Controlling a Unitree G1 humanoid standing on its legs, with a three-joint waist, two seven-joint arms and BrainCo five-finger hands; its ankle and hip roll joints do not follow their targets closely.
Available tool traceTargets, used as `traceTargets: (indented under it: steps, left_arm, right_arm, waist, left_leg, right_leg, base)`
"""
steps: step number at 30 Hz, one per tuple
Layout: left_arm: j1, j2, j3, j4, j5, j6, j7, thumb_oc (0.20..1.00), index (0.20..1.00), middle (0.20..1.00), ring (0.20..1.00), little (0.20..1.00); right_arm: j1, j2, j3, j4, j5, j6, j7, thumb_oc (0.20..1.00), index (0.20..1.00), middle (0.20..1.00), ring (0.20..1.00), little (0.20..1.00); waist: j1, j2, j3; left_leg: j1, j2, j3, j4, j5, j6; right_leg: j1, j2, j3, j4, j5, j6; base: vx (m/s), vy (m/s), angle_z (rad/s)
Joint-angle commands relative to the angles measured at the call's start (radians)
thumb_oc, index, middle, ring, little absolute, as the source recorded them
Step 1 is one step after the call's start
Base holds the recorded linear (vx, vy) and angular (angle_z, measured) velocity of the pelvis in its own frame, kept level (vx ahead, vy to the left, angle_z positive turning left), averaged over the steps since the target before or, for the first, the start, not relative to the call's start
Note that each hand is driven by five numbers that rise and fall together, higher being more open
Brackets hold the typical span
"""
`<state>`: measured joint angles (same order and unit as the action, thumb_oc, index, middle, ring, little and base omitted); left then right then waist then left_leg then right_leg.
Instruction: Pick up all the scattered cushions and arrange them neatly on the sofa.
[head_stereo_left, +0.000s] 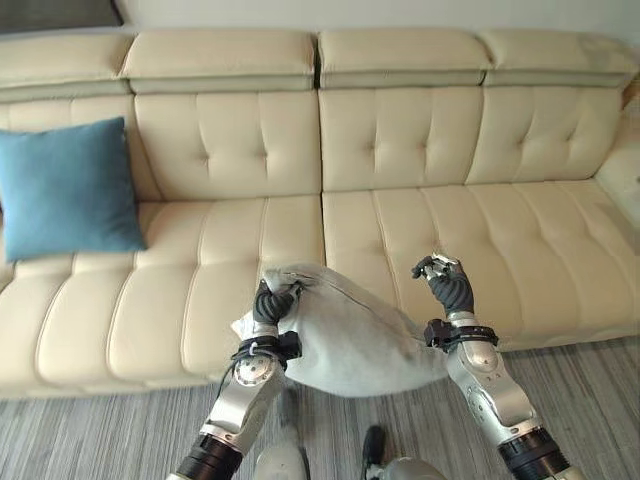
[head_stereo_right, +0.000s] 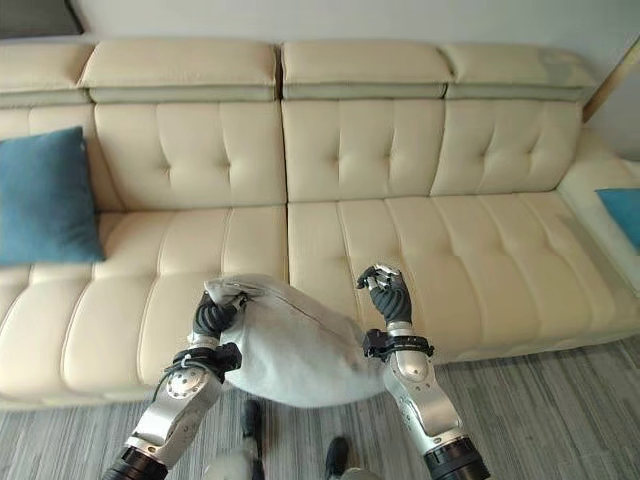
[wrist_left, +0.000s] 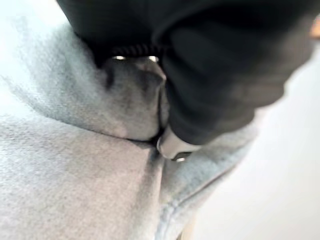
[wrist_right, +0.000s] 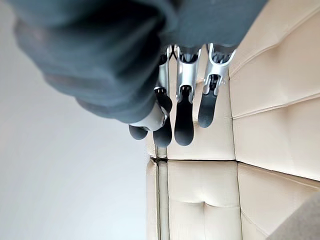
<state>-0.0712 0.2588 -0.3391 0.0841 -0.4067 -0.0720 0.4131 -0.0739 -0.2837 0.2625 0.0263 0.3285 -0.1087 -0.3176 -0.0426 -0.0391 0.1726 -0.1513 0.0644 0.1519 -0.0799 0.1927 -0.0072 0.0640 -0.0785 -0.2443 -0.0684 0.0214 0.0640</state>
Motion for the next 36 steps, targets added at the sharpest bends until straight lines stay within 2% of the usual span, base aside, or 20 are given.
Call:
traceTargets:
  steps: [1, 2, 3, 4, 5, 8, 9, 10, 13, 25, 31, 36]
  left_arm:
    - [-0.082, 0.016, 0.058, -0.138, 0.061, -0.109, -0.014, 0.2, 0.2, 0.2, 0.2, 0.2]
    - [-0.076, 0.023, 0.06, -0.144, 0.066, -0.109, -0.012, 0.2, 0.2, 0.2, 0.2, 0.2]
    - [-0.076, 0.036, 0.067, -0.154, 0.073, -0.111, -0.004, 0.2, 0.2, 0.2, 0.2, 0.2]
    - [-0.081, 0.042, 0.073, -0.154, 0.081, -0.114, 0.001, 0.2, 0.2, 0.2, 0.2, 0.2]
    - [-0.079, 0.046, 0.081, -0.157, 0.085, -0.116, 0.002, 0.2, 0.2, 0.2, 0.2, 0.2]
    - [-0.069, 0.052, 0.099, -0.162, 0.081, -0.119, 0.007, 0.2, 0.2, 0.2, 0.2, 0.2]
    - [-0.069, 0.052, 0.099, -0.162, 0.081, -0.119, 0.007, 0.2, 0.2, 0.2, 0.2, 0.2]
    - [-0.057, 0.049, 0.109, -0.165, 0.082, -0.127, -0.002, 0.2, 0.2, 0.2, 0.2, 0.2]
    - [-0.025, 0.038, 0.113, -0.164, 0.09, -0.13, -0.004, 0.2, 0.2, 0.2, 0.2, 0.2]
    - [-0.007, 0.035, 0.069, -0.16, 0.094, -0.116, 0.008, 0.2, 0.2, 0.2, 0.2, 0.2]
    - [-0.017, 0.039, 0.057, -0.17, 0.095, -0.118, 0.008, 0.2, 0.2, 0.2, 0.2, 0.2]
    - [-0.013, 0.049, 0.07, -0.189, 0.1, -0.126, -0.013, 0.2, 0.2, 0.2, 0.2, 0.2]
  right_arm:
    - [0.01, 0.019, -0.059, -0.051, -0.112, -0.034, -0.04, 1.0, 1.0, 1.0, 1.0, 1.0]
    - [0.027, 0.024, -0.087, -0.037, -0.144, -0.026, -0.065, 1.0, 1.0, 1.0, 1.0, 1.0]
    - [0.041, 0.034, -0.119, -0.019, -0.175, -0.016, -0.095, 1.0, 1.0, 1.0, 1.0, 1.0]
    - [0.046, 0.047, -0.14, 0.005, -0.175, -0.02, -0.122, 1.0, 1.0, 1.0, 1.0, 1.0]
    - [0.054, 0.06, -0.163, 0.019, -0.174, -0.018, -0.138, 1.0, 1.0, 1.0, 1.0, 1.0]
    - [0.059, 0.083, -0.204, 0.067, -0.147, -0.017, -0.194, 1.0, 1.0, 1.0, 1.0, 1.0]
    - [0.059, 0.083, -0.204, 0.067, -0.147, -0.017, -0.194, 1.0, 1.0, 1.0, 1.0, 1.0]
    - [0.083, 0.106, -0.215, 0.085, -0.131, -0.022, -0.197, 1.0, 1.0, 1.0, 1.0, 1.0]
    - [0.103, 0.122, -0.196, 0.125, -0.105, -0.027, -0.206, 1.0, 1.0, 1.0, 1.0, 1.0]
    - [0.145, 0.162, -0.04, 0.179, -0.02, -0.017, -0.133, 1.0, 1.0, 1.0, 1.0, 1.0]
    - [0.135, 0.155, -0.035, 0.229, -0.04, -0.001, -0.139, 1.0, 1.0, 1.0, 1.0, 1.0]
    - [0.137, 0.11, -0.111, 0.3, -0.161, 0.034, -0.172, 1.0, 1.0, 1.0, 1.0, 1.0]
  waist:
    - [0.014, -0.034, -0.082]
    - [0.005, -0.036, -0.072]
    - [-0.008, -0.033, -0.061]
    - [-0.014, -0.032, -0.057]
    - [-0.017, -0.031, -0.058]
    - [-0.027, -0.028, -0.05]
    - [-0.028, -0.028, -0.049]
    - [-0.029, -0.036, -0.055]
    - [-0.019, -0.035, -0.078]
    - [-0.025, -0.02, -0.073]
    - [-0.024, -0.019, -0.069]
    - [-0.025, -0.027, -0.07]
  left_leg:
    - [0.062, 0.022, 0.008, -0.004, -0.114, -0.047]
    - [0.082, 0.015, 0.018, -0.004, -0.13, -0.033]
    - [0.088, 0.017, 0.031, -0.007, -0.135, -0.018]
    - [0.091, 0.018, 0.039, -0.007, -0.146, -0.014]
    - [0.097, 0.016, 0.044, -0.007, -0.156, -0.013]
    - [0.102, 0.009, 0.048, -0.007, -0.167, -0.016]
    - [0.102, 0.009, 0.047, -0.007, -0.167, -0.016]
    - [0.11, -0.002, 0.047, -0.007, -0.168, -0.019]
    - [0.119, 0.0, 0.057, -0.007, -0.179, -0.023]
    - [0.144, -0.002, 0.038, -0.007, -0.193, -0.031]
    - [0.139, -0.004, 0.036, -0.007, -0.194, -0.032]
    - [0.134, -0.006, 0.037, -0.007, -0.198, -0.027]
  right_leg:
    - [-0.015, -0.037, 0.038, 0.132, -0.129, 0.062]
    - [-0.046, -0.056, 0.05, 0.214, -0.125, 0.079]
    - [-0.127, -0.067, 0.073, 0.331, -0.088, 0.109]
    - [-0.156, -0.07, 0.084, 0.353, -0.087, 0.111]
    - [-0.172, -0.077, 0.085, 0.34, -0.079, 0.11]
    - [-0.186, -0.088, 0.063, 0.195, -0.047, 0.099]
    - [-0.184, -0.087, 0.063, 0.194, -0.046, 0.099]
    - [-0.163, -0.088, 0.066, 0.114, -0.027, 0.107]
    - [-0.113, -0.087, 0.048, 0.046, -0.002, 0.111]
    - [-0.058, -0.087, 0.03, 0.024, -0.01, 0.107]
    - [-0.062, -0.089, 0.03, 0.025, -0.011, 0.108]
    - [-0.066, -0.089, 0.033, 0.027, -0.011, 0.109]
  base:
    - [0.06, 0.214, 0.07]
    - [-0.03, 0.225, 0.02]
    - [-0.05, 0.206, -0.14]
    - [-0.06, 0.136, -0.29]
    - [0.0, 0.061, -0.41]
    - [0.01, 0.009, -0.12]
    - [0.02, -0.008, -0.11]
    - [0.03, -0.016, -0.17]
    - [0.05, -0.026, -0.02]
    - [0.02, -0.007, 0.03]
    - [0.01, 0.004, 0.02]
    - [0.02, 0.005, 0.11]
